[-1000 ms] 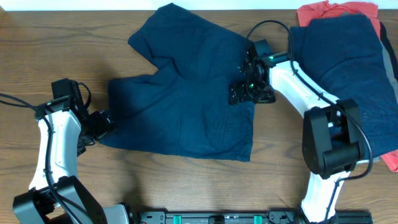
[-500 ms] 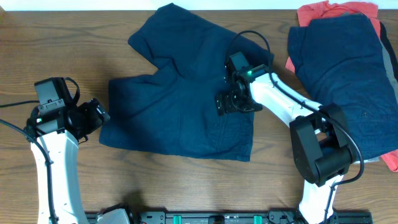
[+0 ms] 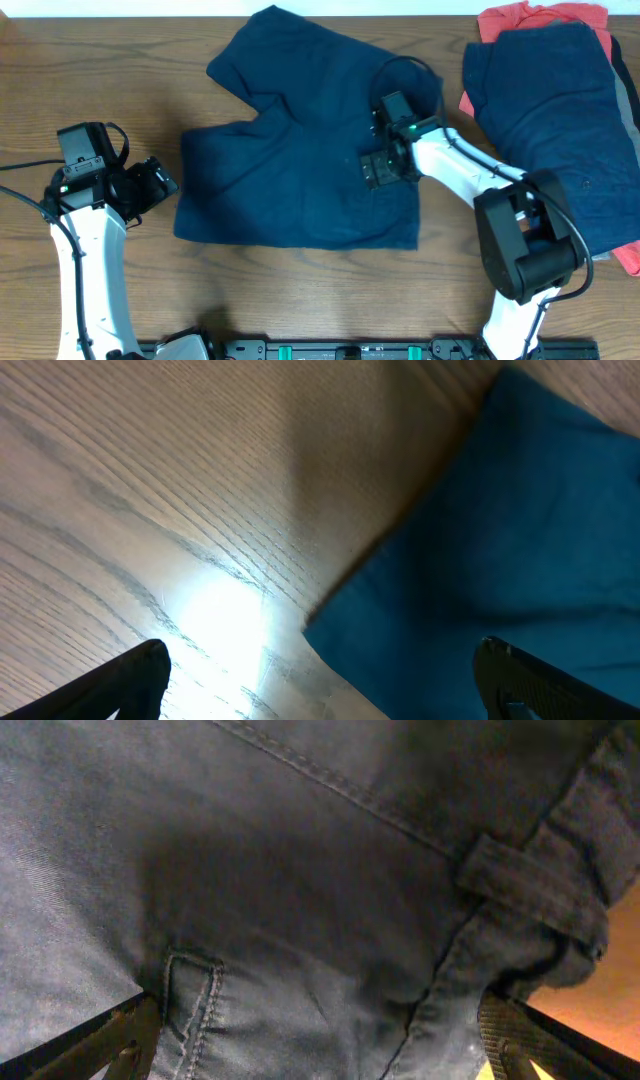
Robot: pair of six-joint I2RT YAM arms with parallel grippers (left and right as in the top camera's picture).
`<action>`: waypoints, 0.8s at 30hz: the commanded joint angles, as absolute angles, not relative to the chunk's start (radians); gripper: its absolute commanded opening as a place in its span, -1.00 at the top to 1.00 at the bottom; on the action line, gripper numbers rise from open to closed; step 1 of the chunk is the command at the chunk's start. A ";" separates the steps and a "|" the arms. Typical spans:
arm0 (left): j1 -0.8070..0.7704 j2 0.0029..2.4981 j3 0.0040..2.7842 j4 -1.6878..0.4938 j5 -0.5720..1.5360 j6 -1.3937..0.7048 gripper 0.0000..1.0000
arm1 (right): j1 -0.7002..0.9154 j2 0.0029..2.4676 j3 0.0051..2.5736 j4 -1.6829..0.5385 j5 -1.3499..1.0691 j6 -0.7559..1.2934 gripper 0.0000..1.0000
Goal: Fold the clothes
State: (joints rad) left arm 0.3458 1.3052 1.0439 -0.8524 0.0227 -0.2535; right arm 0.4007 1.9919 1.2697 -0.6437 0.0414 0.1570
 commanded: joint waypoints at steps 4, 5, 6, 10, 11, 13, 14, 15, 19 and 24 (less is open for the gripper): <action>0.334 1.318 1.053 -0.851 0.018 -0.241 -0.96 | 0.228 2.056 1.222 -0.538 0.246 -0.016 -0.98; 0.332 1.320 1.051 -0.851 0.018 -0.241 -0.96 | 0.207 2.056 1.224 -0.513 0.239 -0.035 -0.98; 0.329 1.322 1.050 -0.851 0.018 -0.241 -0.95 | 0.186 2.056 1.227 -0.492 0.224 -0.057 -0.98; 0.321 1.332 1.050 -0.851 0.018 -0.241 -0.96 | 0.129 2.055 1.274 -0.493 0.123 -0.084 -0.98; 0.321 1.334 1.050 -0.851 0.018 -0.241 -0.96 | 0.124 2.053 1.298 -0.519 0.084 -0.084 -0.98; 0.321 1.336 1.050 -0.849 0.017 -0.240 -0.95 | 0.124 2.041 1.357 -0.588 0.010 -0.083 -0.98; 0.321 1.336 1.050 -0.847 0.018 -0.241 -0.96 | 0.127 2.030 1.394 -0.628 -0.019 -0.065 -0.98; 0.321 1.335 1.050 -0.845 0.018 -0.241 -0.96 | 0.130 2.015 1.425 -0.661 -0.038 -0.039 -0.99; 0.321 1.320 1.050 -0.854 0.019 -0.241 -0.95 | 0.146 1.910 1.552 -0.798 -0.115 0.064 -0.99; 0.304 1.304 1.050 -0.928 0.162 -0.242 -0.96 | 0.153 1.734 1.608 -0.959 -0.121 0.248 -0.98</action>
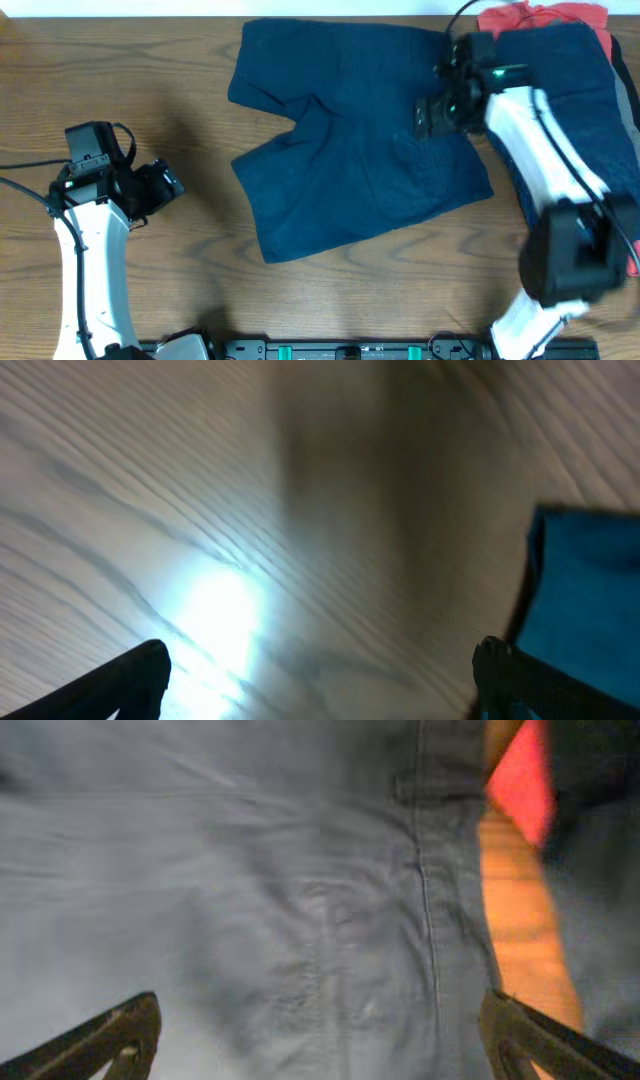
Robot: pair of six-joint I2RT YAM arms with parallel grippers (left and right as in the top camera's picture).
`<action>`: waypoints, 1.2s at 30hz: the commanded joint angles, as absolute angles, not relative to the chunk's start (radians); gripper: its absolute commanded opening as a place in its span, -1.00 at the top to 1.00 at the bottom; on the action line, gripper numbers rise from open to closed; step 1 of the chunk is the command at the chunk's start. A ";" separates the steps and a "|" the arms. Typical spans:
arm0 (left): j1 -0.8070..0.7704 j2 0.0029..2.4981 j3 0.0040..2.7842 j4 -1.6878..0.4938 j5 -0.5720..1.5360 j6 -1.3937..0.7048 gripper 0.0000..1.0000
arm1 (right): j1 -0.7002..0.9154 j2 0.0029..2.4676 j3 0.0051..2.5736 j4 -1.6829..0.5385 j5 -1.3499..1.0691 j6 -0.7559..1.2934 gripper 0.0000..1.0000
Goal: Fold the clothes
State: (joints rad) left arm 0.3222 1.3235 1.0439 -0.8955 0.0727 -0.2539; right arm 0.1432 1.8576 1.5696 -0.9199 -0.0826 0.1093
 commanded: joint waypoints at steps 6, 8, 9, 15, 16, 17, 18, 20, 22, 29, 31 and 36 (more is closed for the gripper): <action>0.230 1.308 1.008 -1.037 0.255 -0.434 -0.96 | 0.136 1.616 1.607 -1.153 -0.162 0.269 -0.86; 0.192 1.308 0.971 -1.039 0.266 -0.538 -0.97 | 0.134 1.612 1.607 -1.223 -0.142 0.242 -0.68; 0.169 1.308 0.946 -1.038 0.266 -0.601 -0.97 | 0.134 1.612 1.605 -1.264 -0.116 0.250 -0.63; 0.008 1.308 0.789 -0.959 0.266 -1.014 -0.82 | 0.116 1.612 1.504 -1.318 0.085 0.550 -0.60; -0.027 1.308 0.764 -0.927 0.266 -1.090 -0.71 | 0.112 1.612 1.474 -1.308 0.107 0.605 -0.59; -0.056 1.308 0.743 -0.895 0.266 -1.158 -0.61 | 0.107 1.612 1.445 -1.295 0.125 0.647 -0.59; -0.084 1.308 0.728 -0.863 0.266 -1.219 -0.57 | 0.104 1.612 1.419 -1.279 0.132 0.681 -0.59; -0.136 1.310 0.712 -0.804 0.266 -1.324 -0.57 | 0.096 1.612 1.362 -1.242 0.134 0.727 -0.60; -0.182 1.311 0.710 -0.752 0.270 -1.376 -0.57 | 0.090 1.612 1.310 -1.205 0.133 0.751 -0.65; -0.351 1.329 0.710 -0.597 0.203 -1.401 -0.58 | 0.085 1.612 1.181 -1.105 0.130 0.756 -0.72; -0.385 1.343 0.710 -0.587 0.183 -1.401 -0.58 | 0.085 1.612 1.166 -1.094 0.127 0.756 -0.73; -0.433 1.382 0.710 -0.590 0.208 -1.401 -0.59 | 0.085 1.612 1.159 -1.092 0.127 0.755 -0.75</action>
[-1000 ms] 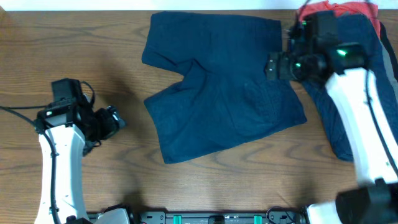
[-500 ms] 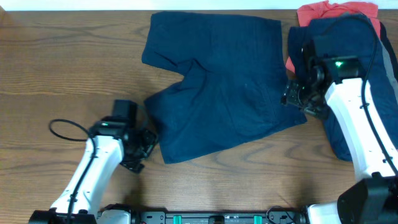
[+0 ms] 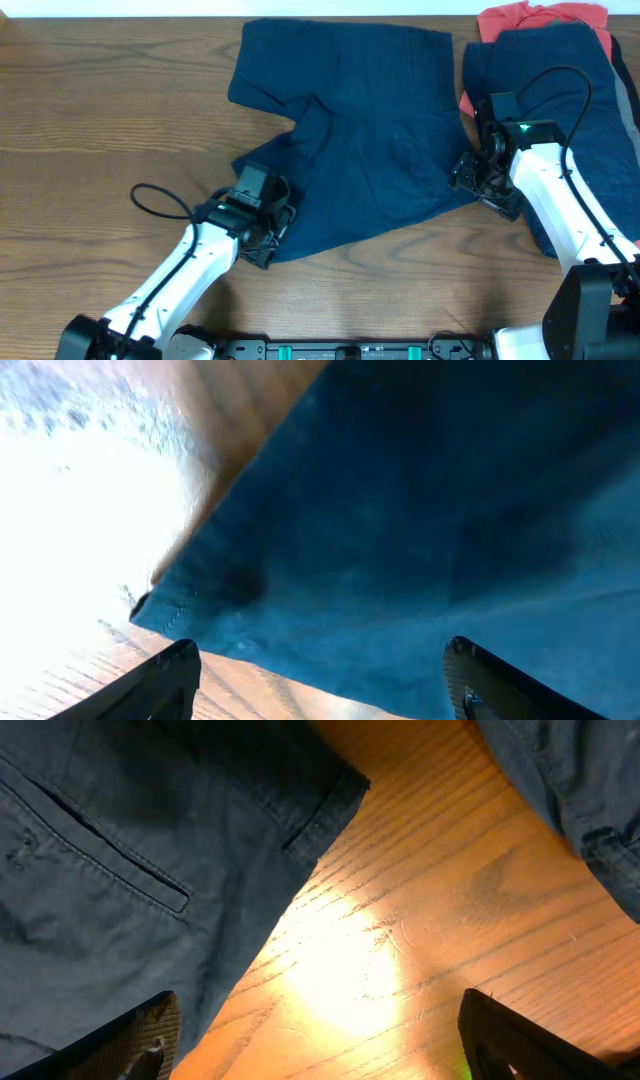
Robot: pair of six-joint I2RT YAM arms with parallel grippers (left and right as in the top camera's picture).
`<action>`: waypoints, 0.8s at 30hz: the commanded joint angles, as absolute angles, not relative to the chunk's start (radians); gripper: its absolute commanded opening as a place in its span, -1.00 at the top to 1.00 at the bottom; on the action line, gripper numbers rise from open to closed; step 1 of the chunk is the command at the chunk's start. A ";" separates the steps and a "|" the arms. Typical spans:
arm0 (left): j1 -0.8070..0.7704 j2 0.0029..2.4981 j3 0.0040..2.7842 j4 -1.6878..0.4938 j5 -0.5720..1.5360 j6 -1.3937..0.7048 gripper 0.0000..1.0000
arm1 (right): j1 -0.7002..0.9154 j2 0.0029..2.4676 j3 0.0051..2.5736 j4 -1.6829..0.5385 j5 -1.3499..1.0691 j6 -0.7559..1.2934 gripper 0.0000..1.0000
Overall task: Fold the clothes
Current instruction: 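Grasp the shorts' bottom corners with both grippers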
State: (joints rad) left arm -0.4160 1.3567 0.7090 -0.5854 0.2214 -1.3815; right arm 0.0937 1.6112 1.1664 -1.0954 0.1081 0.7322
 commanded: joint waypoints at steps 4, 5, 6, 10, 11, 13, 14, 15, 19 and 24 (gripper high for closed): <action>-0.436 1.404 0.710 -0.612 0.239 -1.400 -0.59 | 0.085 1.612 1.159 -1.092 0.127 0.755 -0.76; -0.436 1.408 0.710 -0.632 0.236 -1.399 -0.60 | 0.085 1.612 1.159 -1.092 0.127 0.755 -0.76; -0.436 1.414 0.710 -0.654 0.228 -1.400 -0.60 | 0.085 1.612 1.159 -1.092 0.127 0.755 -0.76; -0.436 1.444 0.710 -0.694 0.201 -1.400 -0.88 | 0.085 1.612 1.159 -1.093 0.126 0.755 -0.76; -0.436 1.451 0.710 -0.693 0.201 -1.400 -0.95 | 0.086 1.612 1.159 -1.093 0.124 0.755 -0.76; -0.436 1.466 0.710 -0.684 0.201 -1.400 -0.96 | 0.086 1.612 1.159 -1.093 0.120 0.755 -0.75; -0.436 1.475 0.710 -0.673 0.200 -1.399 -0.96 | 0.086 1.612 1.159 -1.093 0.115 0.755 -0.75; -0.436 1.485 0.710 -0.661 0.197 -1.390 -0.96 | 0.086 1.612 1.159 -1.093 0.110 0.755 -0.75; -0.436 1.532 0.710 -0.578 0.213 -1.314 -0.96 | 0.086 1.612 1.159 -1.097 0.100 0.755 -0.75; -0.436 1.545 0.710 -0.566 0.231 -1.302 -0.98 | 0.086 1.612 1.159 -1.112 0.100 0.754 -0.74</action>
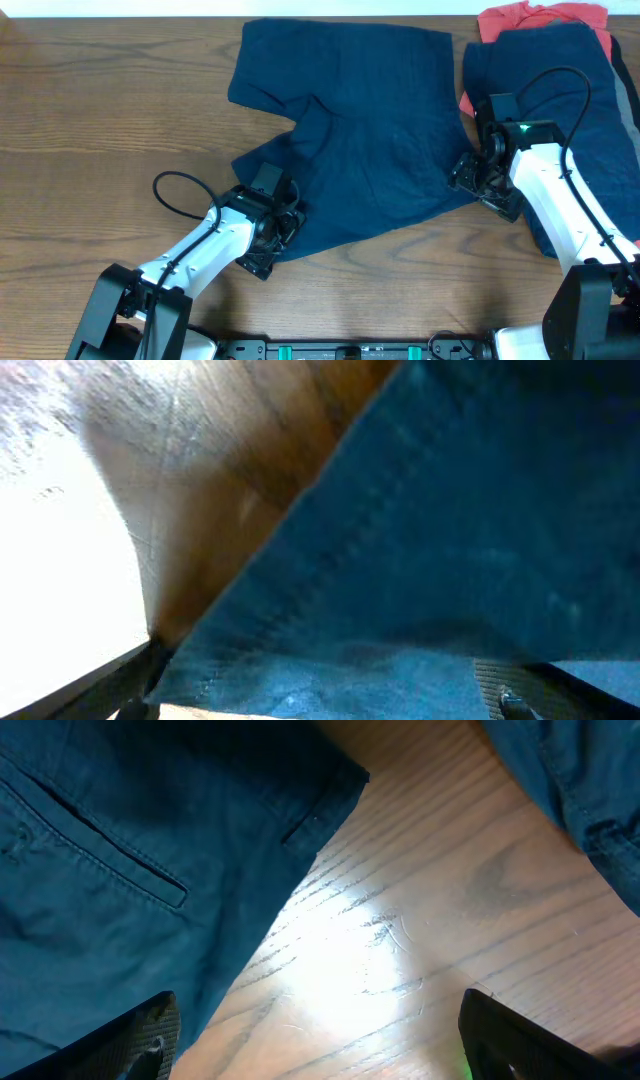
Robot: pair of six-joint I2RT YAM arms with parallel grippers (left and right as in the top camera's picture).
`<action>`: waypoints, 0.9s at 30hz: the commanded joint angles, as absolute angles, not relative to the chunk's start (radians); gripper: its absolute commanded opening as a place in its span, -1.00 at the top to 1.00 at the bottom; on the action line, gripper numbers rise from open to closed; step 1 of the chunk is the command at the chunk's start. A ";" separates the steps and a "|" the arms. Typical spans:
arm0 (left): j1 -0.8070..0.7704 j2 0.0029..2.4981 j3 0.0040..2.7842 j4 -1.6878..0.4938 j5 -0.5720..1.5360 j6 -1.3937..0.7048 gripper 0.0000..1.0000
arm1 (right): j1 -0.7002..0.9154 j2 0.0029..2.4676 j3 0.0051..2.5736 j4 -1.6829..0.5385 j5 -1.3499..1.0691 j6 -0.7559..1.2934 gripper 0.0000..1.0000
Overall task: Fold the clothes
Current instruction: 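Grasp the shorts' bottom corners with both grippers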
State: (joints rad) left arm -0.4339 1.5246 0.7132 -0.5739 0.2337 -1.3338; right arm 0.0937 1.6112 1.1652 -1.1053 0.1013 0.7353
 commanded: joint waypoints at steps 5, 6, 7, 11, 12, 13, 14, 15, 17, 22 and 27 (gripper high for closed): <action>-0.434 1.546 0.710 -0.568 0.231 -1.267 0.12 | 0.086 1.612 1.159 -1.135 0.100 0.754 -0.70; -0.433 1.545 0.710 -0.567 0.232 -1.267 0.52 | 0.086 1.612 1.159 -1.139 0.101 0.753 -0.68; -0.432 1.545 0.710 -0.566 0.232 -1.267 0.77 | 0.086 1.612 1.159 -1.140 0.101 0.745 -0.68; -0.428 1.542 0.710 -0.566 0.236 -1.245 0.88 | 0.086 1.612 1.159 -1.136 0.101 0.742 -0.66; -0.424 1.538 0.710 -0.566 0.238 -1.223 0.88 | 0.086 1.612 1.159 -1.134 0.104 0.743 -0.65; -0.419 1.533 0.710 -0.567 0.248 -1.184 0.87 | 0.086 1.612 1.159 -1.133 0.105 0.743 -0.64; -0.412 1.525 0.710 -0.567 0.263 -1.139 0.88 | 0.086 1.612 1.159 -1.131 0.105 0.743 -0.64; -0.402 1.514 0.711 -0.566 0.276 -1.098 0.88 | 0.086 1.612 1.158 -1.129 0.104 0.744 -0.64; -0.380 1.491 0.711 -0.570 0.276 -1.069 0.88 | 0.086 1.612 1.156 -1.125 0.104 0.744 -0.64; -0.296 1.438 0.710 -0.579 0.268 -0.994 0.87 | 0.088 1.612 1.125 -1.056 0.076 0.748 -0.60; -0.249 1.436 0.710 -0.582 0.269 -0.984 0.88 | 0.111 1.612 1.036 -0.903 -0.025 0.749 -0.37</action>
